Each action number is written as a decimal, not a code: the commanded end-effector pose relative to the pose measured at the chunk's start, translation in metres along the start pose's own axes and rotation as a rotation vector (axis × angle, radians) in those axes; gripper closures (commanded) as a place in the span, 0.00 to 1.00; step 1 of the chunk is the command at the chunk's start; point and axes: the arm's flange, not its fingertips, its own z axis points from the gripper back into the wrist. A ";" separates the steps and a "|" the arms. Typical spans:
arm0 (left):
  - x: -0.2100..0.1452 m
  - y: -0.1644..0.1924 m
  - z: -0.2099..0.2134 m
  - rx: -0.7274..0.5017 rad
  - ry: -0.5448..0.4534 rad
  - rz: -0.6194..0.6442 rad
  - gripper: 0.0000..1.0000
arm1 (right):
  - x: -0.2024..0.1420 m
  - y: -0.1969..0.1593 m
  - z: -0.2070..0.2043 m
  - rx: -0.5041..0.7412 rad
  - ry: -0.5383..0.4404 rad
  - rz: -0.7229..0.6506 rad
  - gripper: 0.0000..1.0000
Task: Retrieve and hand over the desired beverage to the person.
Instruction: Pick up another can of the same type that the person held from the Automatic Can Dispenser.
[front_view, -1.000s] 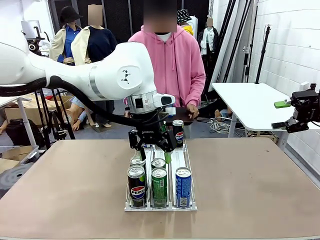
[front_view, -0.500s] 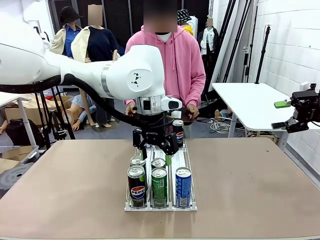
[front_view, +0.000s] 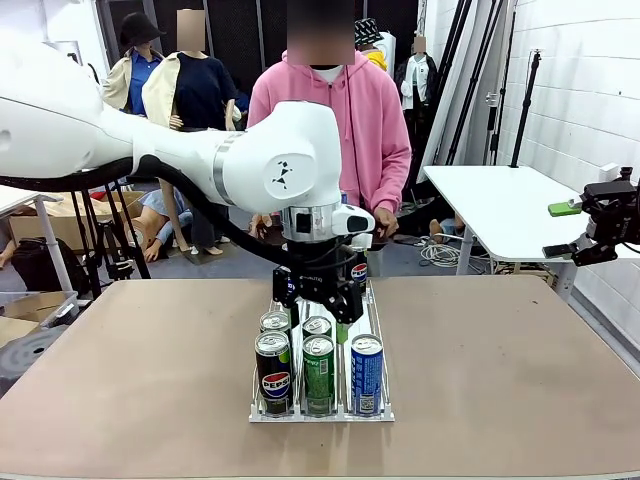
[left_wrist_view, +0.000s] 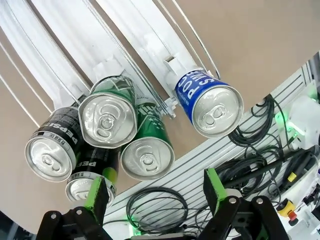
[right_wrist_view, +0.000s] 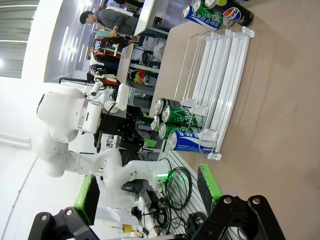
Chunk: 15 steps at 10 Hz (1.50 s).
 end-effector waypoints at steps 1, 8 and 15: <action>-0.015 -0.010 -0.011 0.051 -0.048 0.019 0.00 | 0.000 -0.002 -0.001 -0.002 -0.010 0.001 0.00; -0.012 -0.003 -0.022 0.091 -0.095 -0.010 0.00 | 0.000 -0.002 -0.001 -0.002 -0.010 0.001 0.00; -0.006 0.010 -0.037 0.037 -0.091 -0.039 0.00 | 0.000 -0.002 -0.001 -0.002 -0.010 0.001 0.00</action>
